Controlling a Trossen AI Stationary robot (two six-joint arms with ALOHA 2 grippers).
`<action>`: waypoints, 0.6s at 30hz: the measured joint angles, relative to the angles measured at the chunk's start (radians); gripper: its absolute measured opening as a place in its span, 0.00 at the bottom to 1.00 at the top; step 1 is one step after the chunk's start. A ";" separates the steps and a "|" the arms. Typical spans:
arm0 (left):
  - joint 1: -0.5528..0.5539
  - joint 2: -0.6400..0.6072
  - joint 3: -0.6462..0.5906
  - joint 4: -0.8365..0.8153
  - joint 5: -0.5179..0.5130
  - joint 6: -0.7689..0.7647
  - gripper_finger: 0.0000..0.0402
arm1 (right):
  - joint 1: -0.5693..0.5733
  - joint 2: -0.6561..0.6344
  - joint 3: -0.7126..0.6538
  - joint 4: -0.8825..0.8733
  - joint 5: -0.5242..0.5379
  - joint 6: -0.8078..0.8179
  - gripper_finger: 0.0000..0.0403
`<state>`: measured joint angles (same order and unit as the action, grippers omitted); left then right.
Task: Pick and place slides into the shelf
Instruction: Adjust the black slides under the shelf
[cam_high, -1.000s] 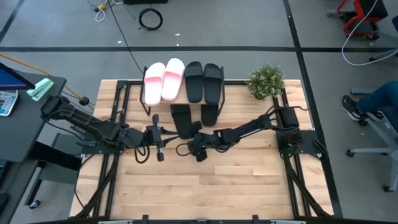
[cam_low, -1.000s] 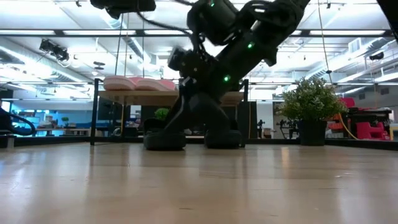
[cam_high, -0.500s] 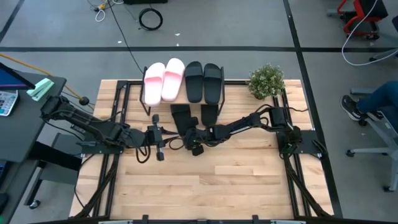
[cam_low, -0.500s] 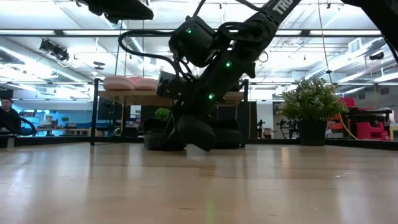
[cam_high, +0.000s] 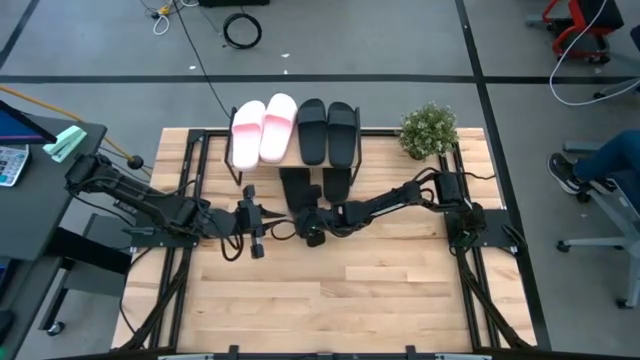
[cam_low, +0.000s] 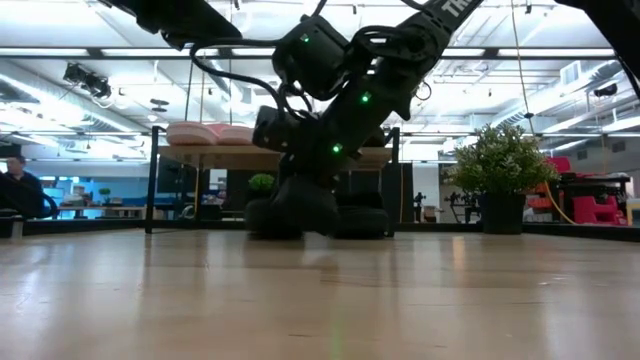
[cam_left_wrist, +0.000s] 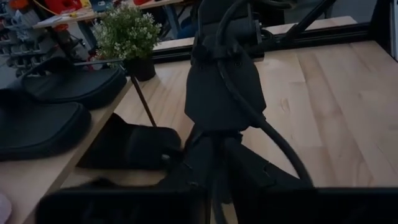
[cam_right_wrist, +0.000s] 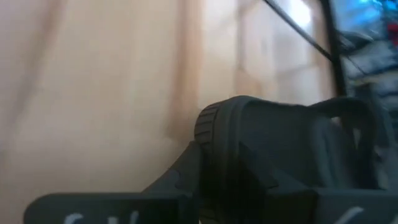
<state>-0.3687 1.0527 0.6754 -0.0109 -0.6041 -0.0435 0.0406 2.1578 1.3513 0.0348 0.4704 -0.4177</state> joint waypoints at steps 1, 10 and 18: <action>0.000 0.000 0.000 -0.001 0.000 -0.003 0.11 | 0.000 -0.001 -0.001 -0.001 0.031 0.006 0.16; 0.000 0.000 0.000 -0.001 0.000 -0.025 0.08 | -0.059 -0.003 0.000 0.007 0.108 0.027 0.15; 0.000 0.000 0.000 -0.001 0.000 -0.031 0.07 | -0.109 -0.007 0.000 -0.014 0.063 0.066 0.15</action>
<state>-0.3687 1.0527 0.6754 -0.0120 -0.6041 -0.0742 -0.0681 2.1511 1.3514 0.0210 0.5333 -0.3519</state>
